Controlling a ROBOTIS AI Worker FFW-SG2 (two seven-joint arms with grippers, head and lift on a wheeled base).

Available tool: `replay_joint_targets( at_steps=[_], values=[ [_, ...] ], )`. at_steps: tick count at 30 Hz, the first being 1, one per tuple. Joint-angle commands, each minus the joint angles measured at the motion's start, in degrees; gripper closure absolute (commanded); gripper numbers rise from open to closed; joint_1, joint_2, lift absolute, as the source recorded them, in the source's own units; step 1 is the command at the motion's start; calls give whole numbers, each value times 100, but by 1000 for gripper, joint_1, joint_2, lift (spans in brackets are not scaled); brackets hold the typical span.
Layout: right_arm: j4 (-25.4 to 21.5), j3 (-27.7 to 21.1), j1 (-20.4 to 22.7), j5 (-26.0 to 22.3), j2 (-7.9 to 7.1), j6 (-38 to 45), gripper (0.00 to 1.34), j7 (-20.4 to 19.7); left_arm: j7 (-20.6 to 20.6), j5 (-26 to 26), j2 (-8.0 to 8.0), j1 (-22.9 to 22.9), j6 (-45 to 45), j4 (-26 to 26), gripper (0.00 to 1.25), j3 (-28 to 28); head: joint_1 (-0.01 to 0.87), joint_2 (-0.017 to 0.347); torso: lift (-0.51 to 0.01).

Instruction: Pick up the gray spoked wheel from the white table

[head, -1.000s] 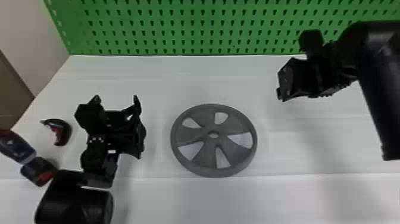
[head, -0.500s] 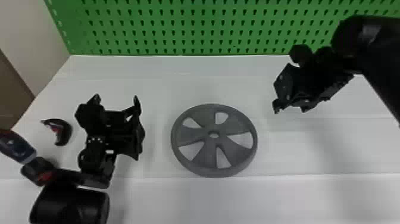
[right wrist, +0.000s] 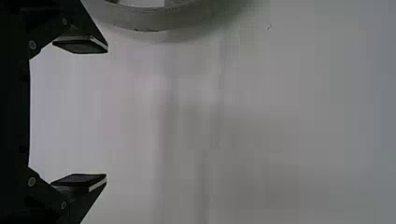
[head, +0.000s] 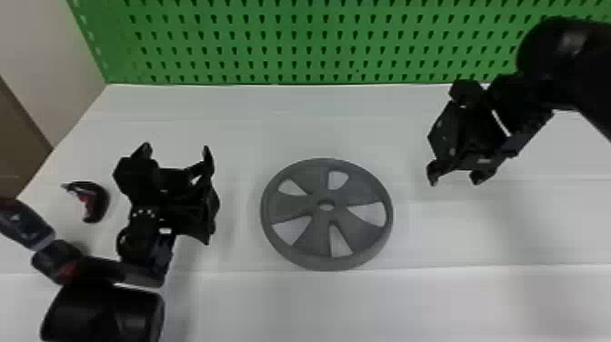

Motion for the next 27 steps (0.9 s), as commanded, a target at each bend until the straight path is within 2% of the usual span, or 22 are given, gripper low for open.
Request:
replay_joint_targets(
  at_steps=[1,6,13,27],
  values=[
    [308,752,-173,-700,-49,-138,300,0,0,-40,47,29,47,-82,145,18,806,44,-98],
    [563,1174,-296,-1210,4,-305,300,0,26,-66,64,73,118,-152,145,44,806,44,-98],
    [660,1349,-410,-1306,12,-331,300,0,53,-40,135,3,135,-152,145,-53,806,44,-98],
    [677,1516,-393,-1386,39,-384,300,0,106,-4,135,3,135,-161,145,-97,806,44,-98]
  ],
)
